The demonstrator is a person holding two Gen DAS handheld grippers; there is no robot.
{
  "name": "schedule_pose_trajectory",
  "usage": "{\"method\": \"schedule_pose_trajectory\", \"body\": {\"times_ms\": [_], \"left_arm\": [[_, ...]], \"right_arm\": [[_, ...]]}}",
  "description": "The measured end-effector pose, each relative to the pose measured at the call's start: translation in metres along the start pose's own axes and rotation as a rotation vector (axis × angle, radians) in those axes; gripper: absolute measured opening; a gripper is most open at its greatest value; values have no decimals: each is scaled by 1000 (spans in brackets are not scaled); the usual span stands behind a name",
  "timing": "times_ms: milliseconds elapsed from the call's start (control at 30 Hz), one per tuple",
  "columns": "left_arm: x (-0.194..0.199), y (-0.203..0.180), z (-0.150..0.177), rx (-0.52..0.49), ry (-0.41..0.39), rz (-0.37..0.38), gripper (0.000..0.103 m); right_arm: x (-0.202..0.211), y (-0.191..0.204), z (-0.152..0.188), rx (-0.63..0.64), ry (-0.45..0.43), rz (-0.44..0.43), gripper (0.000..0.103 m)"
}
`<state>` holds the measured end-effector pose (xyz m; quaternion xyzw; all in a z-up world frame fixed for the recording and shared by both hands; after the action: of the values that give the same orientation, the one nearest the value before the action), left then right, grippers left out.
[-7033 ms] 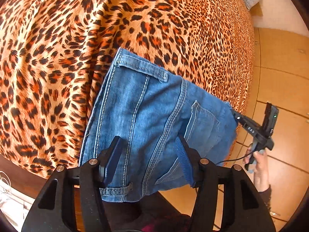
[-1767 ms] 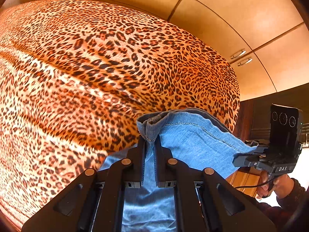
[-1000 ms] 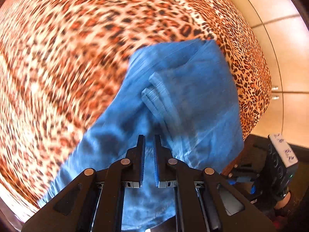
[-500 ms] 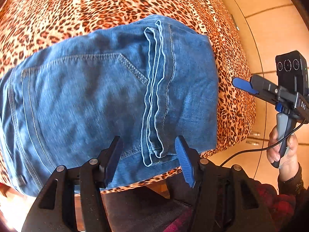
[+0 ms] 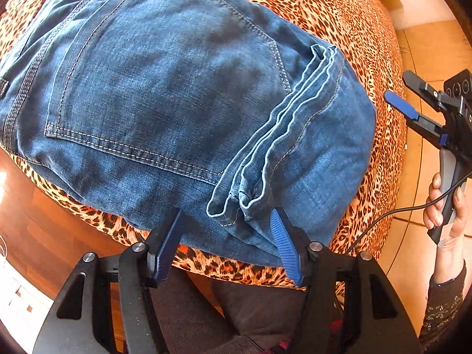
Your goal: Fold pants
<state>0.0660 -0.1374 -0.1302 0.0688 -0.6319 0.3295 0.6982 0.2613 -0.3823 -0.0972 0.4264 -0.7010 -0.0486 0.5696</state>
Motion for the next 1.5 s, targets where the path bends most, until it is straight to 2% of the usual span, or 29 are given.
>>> {"method": "schedule_pose_trajectory", "body": {"times_ms": [100, 200, 267, 333, 367, 400, 433, 467, 500, 533, 567, 633, 667, 733, 767, 800, 833, 900, 933, 1067, 1133, 1200, 1267, 1333, 1367, 1400, 1467, 1500], "left_arm": [[-6, 1, -6, 38, -11, -26, 60], [-8, 0, -6, 78, -37, -15, 66], [-8, 0, -6, 112, -58, -3, 68], [-9, -1, -6, 132, -73, -5, 67], [-10, -2, -5, 140, -87, -12, 60], [-10, -3, -4, 146, -101, -16, 49], [-12, -6, -1, 150, -95, -15, 26], [-14, -8, 3, 169, -72, 2, 15], [-11, -6, 8, 198, -53, 41, 13], [-5, -4, 12, 220, -50, 82, 12], [1, 0, 17, 233, -68, 96, 13], [6, 12, 22, 273, -97, 71, 13], [3, 18, 22, 298, -96, 73, 13], [-8, 30, 18, 348, -82, 66, 13], [-12, 34, 15, 369, -65, 79, 13], [-11, 37, 14, 390, -55, 94, 13], [-7, 37, 14, 395, -46, 111, 13], [7, 35, 19, 364, -56, 148, 14], [16, 34, 22, 348, -69, 163, 15], [41, 21, 35, 286, -114, 194, 19], [44, 7, 34, 244, -119, 225, 24], [37, -1, 30, 212, -119, 203, 29], [20, -19, 23, 183, -76, 181, 31], [-3, -21, 17, 173, -53, 93, 31], [-15, -19, 16, 177, -39, 68, 31], [-24, -14, 13, 195, -15, 75, 31], [-20, -5, 11, 244, -3, 134, 31], [-15, -1, 11, 259, 7, 153, 31]], "right_arm": [[-31, 3, -18, 61, 65, 1, 75], [-63, 15, -25, 155, 143, -14, 75], [-83, 23, -27, 259, 205, 26, 75], [-93, 32, -21, 364, 247, 76, 69], [-96, 35, -21, 408, 262, 101, 53], [-98, 39, -18, 436, 278, 109, 34], [-99, 43, -17, 456, 292, 120, 29], [-99, 48, -16, 479, 302, 135, 24], [-97, 57, -17, 495, 305, 126, 15], [-91, 69, -20, 501, 297, 86, 11], [-85, 82, -25, 519, 276, 52, 10], [-77, 104, -32, 557, 243, -13, 10], [-81, 108, -34, 560, 246, -17, 10], [-109, 102, -32, 583, 288, 54, 11], [-126, 92, -29, 577, 325, 97, 14], [-140, 80, -23, 560, 371, 122, 22], [-145, 74, -22, 552, 369, 136, 23], [-130, 71, -28, 488, 315, 86, 31], [-117, 69, -33, 462, 281, 69, 31], [-61, 62, -38, 421, 173, 38, 42], [-43, 63, -29, 413, 151, -4, 42], [-39, 65, -15, 435, 151, -6, 39], [-45, 63, -1, 450, 170, 24, 38], [-60, 50, 11, 437, 208, 82, 38], [-70, 41, 16, 426, 228, 114, 35], [-76, 31, 21, 423, 248, 144, 32], [-81, 26, 24, 424, 252, 164, 23], [-79, 27, 22, 411, 252, 158, 27]]}}
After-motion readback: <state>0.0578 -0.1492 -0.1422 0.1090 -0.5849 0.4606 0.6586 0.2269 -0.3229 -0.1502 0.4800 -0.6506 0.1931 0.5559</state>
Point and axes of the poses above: each gripper's, at about its wrist camera, not at the fingertips, and x roughly against the way its jaws point, y to its left, z to its underside, the point moved 4 cm from there along -x, roughly the way its jaws point, and after that the axes turned 15 degrees about x, right-handed, at the moved point
